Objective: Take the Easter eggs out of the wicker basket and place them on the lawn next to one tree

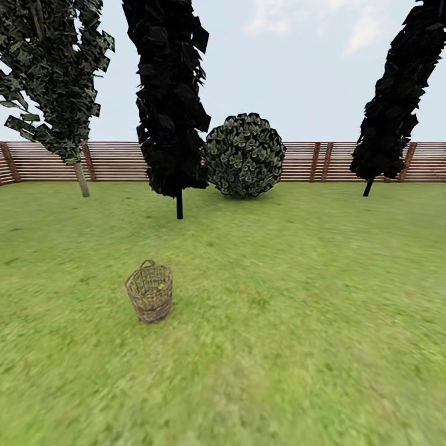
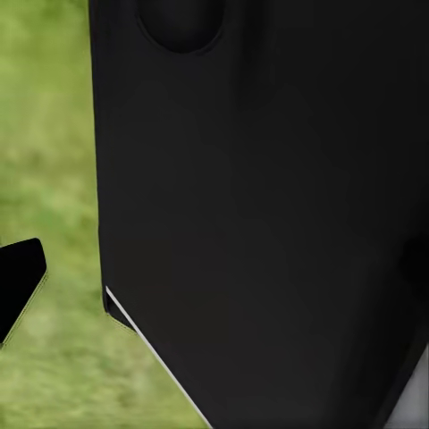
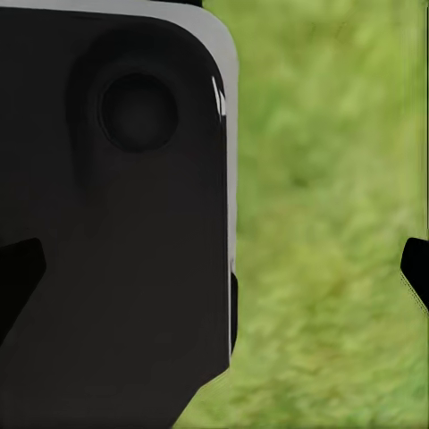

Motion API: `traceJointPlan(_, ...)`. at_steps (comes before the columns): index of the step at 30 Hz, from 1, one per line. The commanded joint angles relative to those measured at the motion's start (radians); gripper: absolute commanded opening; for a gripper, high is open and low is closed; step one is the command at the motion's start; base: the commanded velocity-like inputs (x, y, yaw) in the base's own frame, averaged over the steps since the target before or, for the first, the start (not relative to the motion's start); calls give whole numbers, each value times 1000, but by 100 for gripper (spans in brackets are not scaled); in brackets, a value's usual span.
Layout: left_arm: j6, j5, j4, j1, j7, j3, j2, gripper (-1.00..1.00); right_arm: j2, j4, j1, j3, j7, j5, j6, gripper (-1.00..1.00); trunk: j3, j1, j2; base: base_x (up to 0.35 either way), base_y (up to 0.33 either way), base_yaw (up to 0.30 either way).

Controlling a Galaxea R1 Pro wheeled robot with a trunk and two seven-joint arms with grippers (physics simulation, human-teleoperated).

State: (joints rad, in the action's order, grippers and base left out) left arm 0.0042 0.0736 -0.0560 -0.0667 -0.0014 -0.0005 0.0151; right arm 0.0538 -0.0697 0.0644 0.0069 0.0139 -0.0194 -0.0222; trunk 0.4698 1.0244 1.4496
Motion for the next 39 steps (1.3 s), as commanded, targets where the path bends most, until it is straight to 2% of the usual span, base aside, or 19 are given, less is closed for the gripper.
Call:
traceJointPlan(1, 0, 8, -2, -1, 0, 0, 0, 100, 0, -3, 2, 1, 1, -2, -2, 100, 1, 1, 0, 331, 0, -14)
traceJointPlan(23, 0, 8, -2, -1, 0, -1, -1, 100, -1, -2, 2, 1, 0, -1, -1, 100, 1, 1, 0, 331, 0, -1)
traceJointPlan(28, -3, 5, -21, -4, -3, -3, -29, 100, 22, -9, 14, 2, -6, 1, -2, 100, 1, 1, 0, 0, 0, 0)
traceJointPlan(31, -2, 5, -20, -4, -3, -4, -46, 100, 14, -10, 16, 2, -3, 2, -4, 100, 1, 1, 0, 0, 0, 0)
traceJointPlan(34, -2, 5, -19, -4, -3, -4, -49, 100, -1, -10, 17, 2, -2, 4, -5, 100, 1, 1, 0, 0, 0, 0)
traceJointPlan(39, -1, 9, -26, -4, -3, 1, -54, 100, -4, 0, 17, -3, -3, -1, -5, 100, 1, 1, 0, 0, 0, 1)
